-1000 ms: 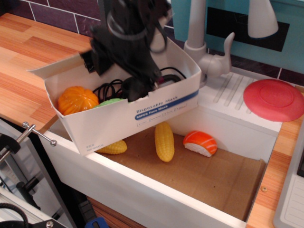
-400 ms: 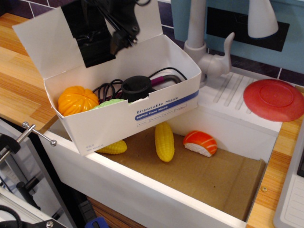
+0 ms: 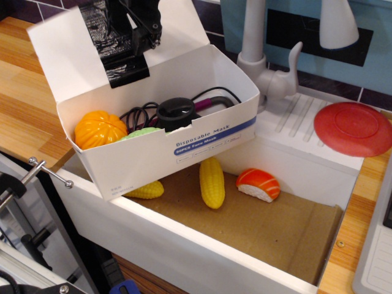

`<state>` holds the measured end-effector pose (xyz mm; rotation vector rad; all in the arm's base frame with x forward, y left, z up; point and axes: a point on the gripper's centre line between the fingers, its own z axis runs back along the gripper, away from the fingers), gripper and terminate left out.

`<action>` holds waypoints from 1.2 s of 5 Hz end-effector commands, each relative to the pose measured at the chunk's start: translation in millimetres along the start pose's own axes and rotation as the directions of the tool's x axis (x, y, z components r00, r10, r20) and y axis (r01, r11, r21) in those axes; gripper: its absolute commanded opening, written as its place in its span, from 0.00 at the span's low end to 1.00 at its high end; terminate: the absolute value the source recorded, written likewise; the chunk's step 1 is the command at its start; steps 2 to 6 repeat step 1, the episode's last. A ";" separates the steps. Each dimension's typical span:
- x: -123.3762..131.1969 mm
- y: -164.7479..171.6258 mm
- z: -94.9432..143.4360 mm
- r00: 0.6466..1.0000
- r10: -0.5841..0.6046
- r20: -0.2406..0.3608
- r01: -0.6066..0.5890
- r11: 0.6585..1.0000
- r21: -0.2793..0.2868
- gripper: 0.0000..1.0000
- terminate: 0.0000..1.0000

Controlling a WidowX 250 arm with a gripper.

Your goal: Open white1fbox flap

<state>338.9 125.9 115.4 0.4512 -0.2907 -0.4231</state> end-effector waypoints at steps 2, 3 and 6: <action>11.3 20.5 -17.8 0.994 -0.014 0.109 0.014 1.000 -0.004 1.00 1.00; 11.3 20.5 -17.8 0.994 -0.014 0.109 0.014 1.000 -0.004 1.00 1.00; 11.3 20.5 -17.8 0.994 -0.014 0.109 0.014 1.000 -0.004 1.00 1.00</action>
